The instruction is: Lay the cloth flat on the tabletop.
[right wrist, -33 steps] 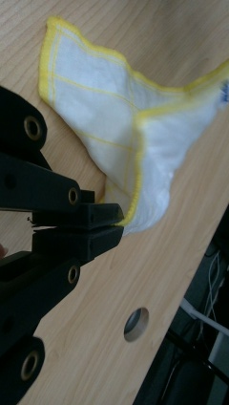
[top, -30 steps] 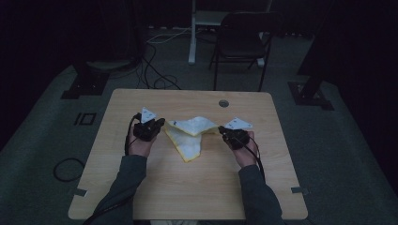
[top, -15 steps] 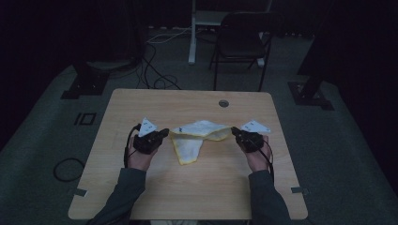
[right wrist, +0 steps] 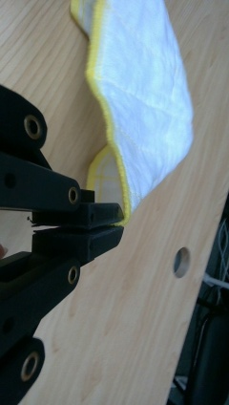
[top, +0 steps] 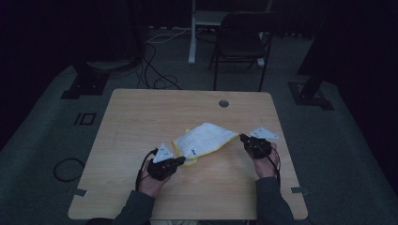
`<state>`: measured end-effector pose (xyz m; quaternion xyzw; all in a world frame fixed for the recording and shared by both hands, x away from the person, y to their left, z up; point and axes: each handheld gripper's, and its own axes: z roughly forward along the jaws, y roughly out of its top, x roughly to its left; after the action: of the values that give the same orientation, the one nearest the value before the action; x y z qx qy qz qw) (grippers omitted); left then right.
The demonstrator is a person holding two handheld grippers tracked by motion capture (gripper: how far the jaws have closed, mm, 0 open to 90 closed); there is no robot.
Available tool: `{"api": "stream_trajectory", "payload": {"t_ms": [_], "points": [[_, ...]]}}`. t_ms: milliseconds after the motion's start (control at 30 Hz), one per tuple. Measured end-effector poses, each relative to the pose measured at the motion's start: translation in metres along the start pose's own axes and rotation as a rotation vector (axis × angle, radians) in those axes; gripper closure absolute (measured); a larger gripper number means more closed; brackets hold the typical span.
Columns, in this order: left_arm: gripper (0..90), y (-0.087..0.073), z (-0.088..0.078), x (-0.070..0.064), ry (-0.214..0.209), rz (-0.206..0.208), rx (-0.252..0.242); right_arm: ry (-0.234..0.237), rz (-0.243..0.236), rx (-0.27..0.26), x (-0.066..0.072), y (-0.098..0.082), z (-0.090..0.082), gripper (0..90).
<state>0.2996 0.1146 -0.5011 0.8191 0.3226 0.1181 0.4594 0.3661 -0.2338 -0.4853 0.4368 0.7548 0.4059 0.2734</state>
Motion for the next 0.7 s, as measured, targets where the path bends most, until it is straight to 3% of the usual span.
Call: {"api": "stream_trajectory", "payload": {"t_ms": [200,433,600,700], "points": [[89.9,-0.01,0.02,-0.023,-0.076,0.025,0.056,-0.026,0.021,0.054,-0.006,-0.015,0.001,87.0],[89.8,-0.014,0.034,-0.035,-0.121,0.036,0.092,-0.042,0.013,0.092,0.004,-0.027,-0.003,68.4],[89.8,-0.014,0.041,-0.037,-0.131,0.033,0.099,-0.006,-0.02,0.083,0.024,-0.028,-0.01,63.8],[89.6,-0.016,0.044,-0.038,-0.136,0.032,0.107,0.06,-0.019,0.069,0.039,-0.027,-0.012,63.6]]}}
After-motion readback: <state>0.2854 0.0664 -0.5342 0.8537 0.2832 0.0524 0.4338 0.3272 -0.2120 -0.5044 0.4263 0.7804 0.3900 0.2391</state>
